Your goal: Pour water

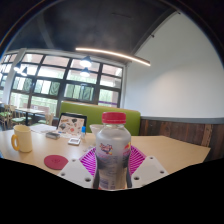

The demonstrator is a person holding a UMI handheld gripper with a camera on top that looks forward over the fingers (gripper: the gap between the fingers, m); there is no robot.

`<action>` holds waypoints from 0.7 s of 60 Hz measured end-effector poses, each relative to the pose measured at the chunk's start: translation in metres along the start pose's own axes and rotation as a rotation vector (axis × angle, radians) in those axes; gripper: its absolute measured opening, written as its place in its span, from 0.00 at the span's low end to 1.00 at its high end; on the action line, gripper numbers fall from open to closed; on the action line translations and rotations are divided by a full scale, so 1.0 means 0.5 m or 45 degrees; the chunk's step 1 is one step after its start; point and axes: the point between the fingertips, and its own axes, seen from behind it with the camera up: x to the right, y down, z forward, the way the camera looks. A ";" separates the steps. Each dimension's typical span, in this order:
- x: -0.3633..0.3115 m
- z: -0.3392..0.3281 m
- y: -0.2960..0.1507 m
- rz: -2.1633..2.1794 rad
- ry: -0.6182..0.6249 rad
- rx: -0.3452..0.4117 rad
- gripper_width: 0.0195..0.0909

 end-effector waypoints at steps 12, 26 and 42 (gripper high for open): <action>-0.025 -0.001 -0.009 -0.033 -0.039 -0.062 0.23; -0.162 0.021 -0.214 -0.756 -0.089 0.146 0.24; -0.420 0.066 -0.257 -1.803 -0.160 0.328 0.24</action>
